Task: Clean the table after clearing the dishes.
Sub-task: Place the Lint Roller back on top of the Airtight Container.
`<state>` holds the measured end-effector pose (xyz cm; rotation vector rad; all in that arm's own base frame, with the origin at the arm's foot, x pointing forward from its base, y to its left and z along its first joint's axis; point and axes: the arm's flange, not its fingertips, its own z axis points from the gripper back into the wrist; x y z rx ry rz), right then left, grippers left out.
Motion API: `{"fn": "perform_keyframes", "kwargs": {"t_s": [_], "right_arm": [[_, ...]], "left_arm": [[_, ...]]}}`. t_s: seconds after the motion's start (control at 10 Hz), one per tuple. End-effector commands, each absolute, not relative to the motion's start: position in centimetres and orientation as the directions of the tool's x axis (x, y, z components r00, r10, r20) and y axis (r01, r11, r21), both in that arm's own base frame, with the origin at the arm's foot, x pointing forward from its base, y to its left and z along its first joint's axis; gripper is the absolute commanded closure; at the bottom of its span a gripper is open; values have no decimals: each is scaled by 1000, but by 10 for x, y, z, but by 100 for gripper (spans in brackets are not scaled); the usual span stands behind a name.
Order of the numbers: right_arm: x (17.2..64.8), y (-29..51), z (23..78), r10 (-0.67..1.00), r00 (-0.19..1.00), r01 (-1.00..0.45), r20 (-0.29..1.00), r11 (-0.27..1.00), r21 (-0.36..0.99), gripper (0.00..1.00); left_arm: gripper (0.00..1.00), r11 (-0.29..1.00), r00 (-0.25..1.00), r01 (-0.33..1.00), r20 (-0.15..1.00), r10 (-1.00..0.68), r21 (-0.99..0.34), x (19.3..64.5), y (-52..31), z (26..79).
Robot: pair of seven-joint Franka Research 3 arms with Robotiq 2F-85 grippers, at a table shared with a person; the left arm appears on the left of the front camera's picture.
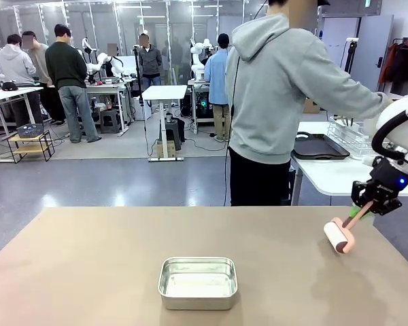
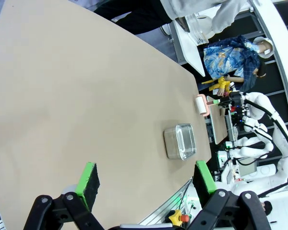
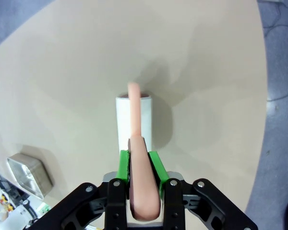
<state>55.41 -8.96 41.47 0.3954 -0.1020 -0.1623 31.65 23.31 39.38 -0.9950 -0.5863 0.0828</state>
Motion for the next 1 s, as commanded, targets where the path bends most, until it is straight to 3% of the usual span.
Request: {"fn": "perform_keyframes", "kwargs": {"t_s": [0.0,0.2,0.4,0.7,0.9], "right_arm": [[535,-71,463,-53,972,-46,227,910,412,78],[510,-39,515,112,931,-255,348,881,398,78],[487,2,551,300,867,-432,399,852,297,78],[454,75,576,530,738,-639,417,749,178,78],[428,149,581,701,584,-793,410,601,102,78]], "left_arm": [[0,545,842,201,428,328,-814,314,234,395],[0,545,842,201,428,328,-814,314,234,395],[0,545,842,201,428,328,-814,314,234,395],[0,545,842,201,428,328,-814,314,234,395],[0,545,842,201,428,328,-814,314,234,395]]}}
